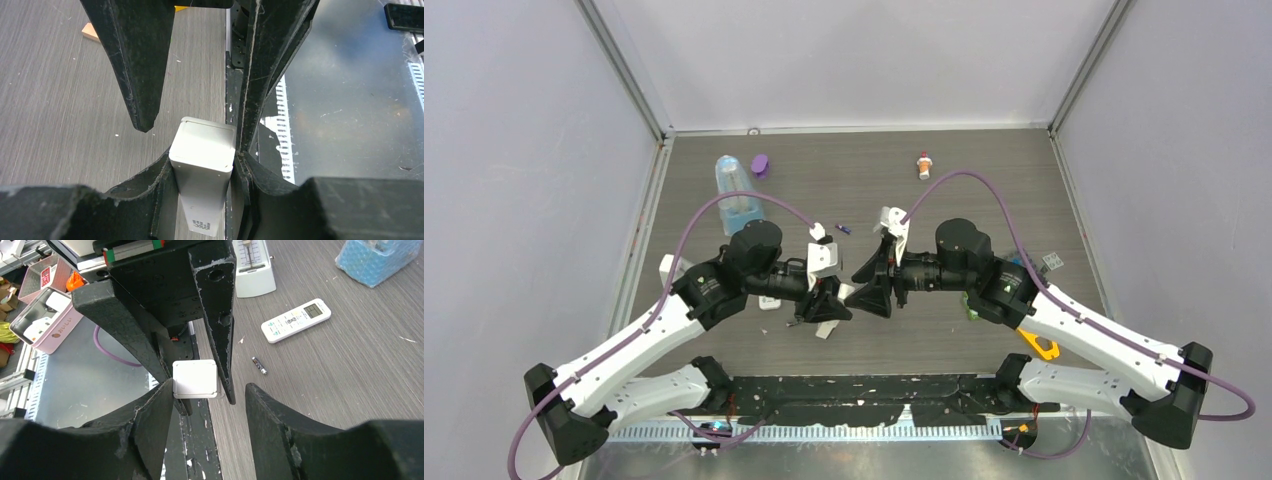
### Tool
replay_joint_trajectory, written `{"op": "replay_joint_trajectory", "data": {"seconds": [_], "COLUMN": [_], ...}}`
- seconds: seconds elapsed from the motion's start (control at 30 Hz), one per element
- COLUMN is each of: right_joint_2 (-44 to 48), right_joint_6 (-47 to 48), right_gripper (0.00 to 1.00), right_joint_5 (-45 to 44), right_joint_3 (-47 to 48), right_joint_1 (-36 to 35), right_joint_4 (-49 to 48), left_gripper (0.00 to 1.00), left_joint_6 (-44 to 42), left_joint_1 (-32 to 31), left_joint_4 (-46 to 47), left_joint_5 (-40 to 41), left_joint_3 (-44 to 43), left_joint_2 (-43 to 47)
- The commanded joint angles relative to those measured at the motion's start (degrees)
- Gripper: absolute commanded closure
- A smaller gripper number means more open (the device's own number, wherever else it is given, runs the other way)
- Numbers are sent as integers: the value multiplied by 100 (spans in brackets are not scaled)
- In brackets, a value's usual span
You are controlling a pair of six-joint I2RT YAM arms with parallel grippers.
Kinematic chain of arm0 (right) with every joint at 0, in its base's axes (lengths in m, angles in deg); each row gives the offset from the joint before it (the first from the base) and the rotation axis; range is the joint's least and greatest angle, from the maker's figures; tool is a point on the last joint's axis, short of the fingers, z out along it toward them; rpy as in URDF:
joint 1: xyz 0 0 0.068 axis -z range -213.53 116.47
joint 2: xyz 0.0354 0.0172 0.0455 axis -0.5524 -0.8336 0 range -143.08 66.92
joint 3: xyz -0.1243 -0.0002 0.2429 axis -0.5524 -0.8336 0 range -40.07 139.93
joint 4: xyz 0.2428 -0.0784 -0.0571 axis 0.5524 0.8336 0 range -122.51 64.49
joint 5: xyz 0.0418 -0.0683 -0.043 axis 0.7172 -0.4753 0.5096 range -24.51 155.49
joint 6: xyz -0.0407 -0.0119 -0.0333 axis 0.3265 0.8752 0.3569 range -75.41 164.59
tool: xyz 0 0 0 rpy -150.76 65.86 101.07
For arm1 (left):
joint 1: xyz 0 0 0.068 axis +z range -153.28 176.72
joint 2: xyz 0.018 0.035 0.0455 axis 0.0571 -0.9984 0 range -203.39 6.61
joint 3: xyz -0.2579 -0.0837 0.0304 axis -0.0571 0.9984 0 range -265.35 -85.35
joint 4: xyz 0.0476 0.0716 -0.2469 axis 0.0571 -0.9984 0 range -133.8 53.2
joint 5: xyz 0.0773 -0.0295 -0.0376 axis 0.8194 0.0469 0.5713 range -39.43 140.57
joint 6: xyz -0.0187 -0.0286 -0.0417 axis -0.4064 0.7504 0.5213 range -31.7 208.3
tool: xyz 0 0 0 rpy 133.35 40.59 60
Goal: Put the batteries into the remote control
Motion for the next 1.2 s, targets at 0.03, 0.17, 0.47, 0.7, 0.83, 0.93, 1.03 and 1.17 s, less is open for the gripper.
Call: {"op": "replay_joint_trajectory", "data": {"seconds": [0.03,0.17,0.47,0.7,0.83,0.93,1.03,1.17], "right_joint_2": [-88,-174,-109,615,844,980,1123,1391], "right_joint_6": [129,64,-98,-296,-382,-461,-514,-556], "right_gripper": [43,61,94,95,95,95,95,95], "right_joint_5": [3,16,-575,-908,-932,-903,-903,-827], "right_joint_3": [288,386,589,482,473,435,369,181], "right_joint_1": [-61,-88,-86,-86,-82,-86,-86,-88], "right_joint_4": [-61,90,362,-100,-200,-302,-473,-762], "left_gripper": [100,100,63,45,43,41,42,45], "left_joint_6": [-76,-70,361,892,1102,1209,1472,2023], "left_joint_1": [-40,-40,-44,-31,-31,-31,-24,-9], "left_joint_4": [114,34,-40,705,1151,1326,1569,2105], "left_joint_5": [-225,-104,331,-11,-198,-286,-435,-739], "left_joint_3": [-269,-321,-356,145,443,536,625,721], "left_joint_2": [14,10,29,352,527,550,558,553]}}
